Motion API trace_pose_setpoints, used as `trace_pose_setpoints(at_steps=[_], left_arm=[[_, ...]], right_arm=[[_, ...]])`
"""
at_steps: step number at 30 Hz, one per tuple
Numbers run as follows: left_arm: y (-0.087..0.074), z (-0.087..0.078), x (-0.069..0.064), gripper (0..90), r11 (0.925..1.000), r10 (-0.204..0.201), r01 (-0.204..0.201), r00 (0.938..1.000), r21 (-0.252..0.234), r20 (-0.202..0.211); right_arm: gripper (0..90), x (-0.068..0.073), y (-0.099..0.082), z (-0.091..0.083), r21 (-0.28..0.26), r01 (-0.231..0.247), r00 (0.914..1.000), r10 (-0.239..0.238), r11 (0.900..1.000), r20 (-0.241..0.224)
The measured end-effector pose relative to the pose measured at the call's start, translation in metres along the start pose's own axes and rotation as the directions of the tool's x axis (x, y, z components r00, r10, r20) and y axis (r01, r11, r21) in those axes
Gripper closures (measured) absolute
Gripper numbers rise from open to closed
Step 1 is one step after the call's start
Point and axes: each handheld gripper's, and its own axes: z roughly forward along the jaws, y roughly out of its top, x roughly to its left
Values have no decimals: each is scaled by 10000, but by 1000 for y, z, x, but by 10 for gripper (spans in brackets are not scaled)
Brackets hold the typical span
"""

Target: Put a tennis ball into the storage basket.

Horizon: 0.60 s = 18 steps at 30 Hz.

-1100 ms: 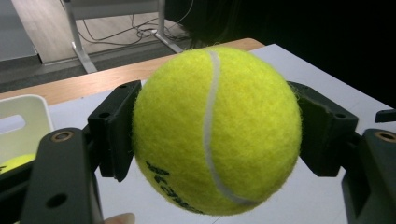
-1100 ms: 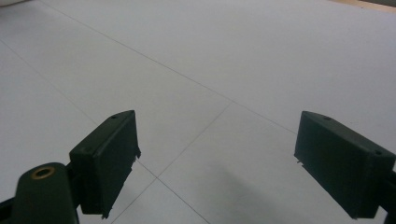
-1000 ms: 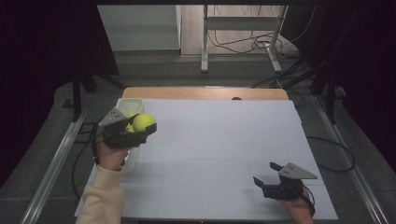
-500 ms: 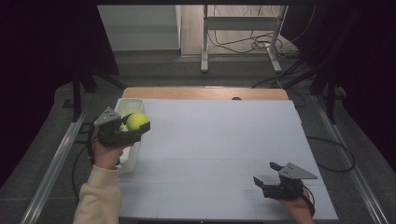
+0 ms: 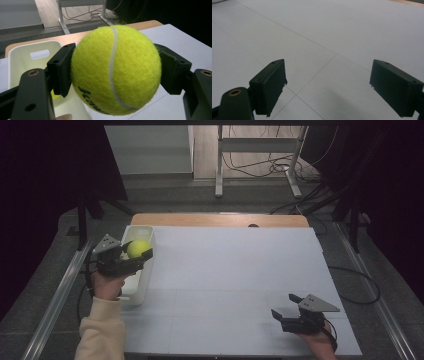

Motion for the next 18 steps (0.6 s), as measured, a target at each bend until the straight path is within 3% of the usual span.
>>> trace_pose_setpoints(at_steps=[18], left_arm=[[-3, -12, 21, 251, 9995, -303, 300, 9968, -55, -739]], right_arm=[[144, 0, 0, 0, 47, 4, 10000, -4, 10000, 17]])
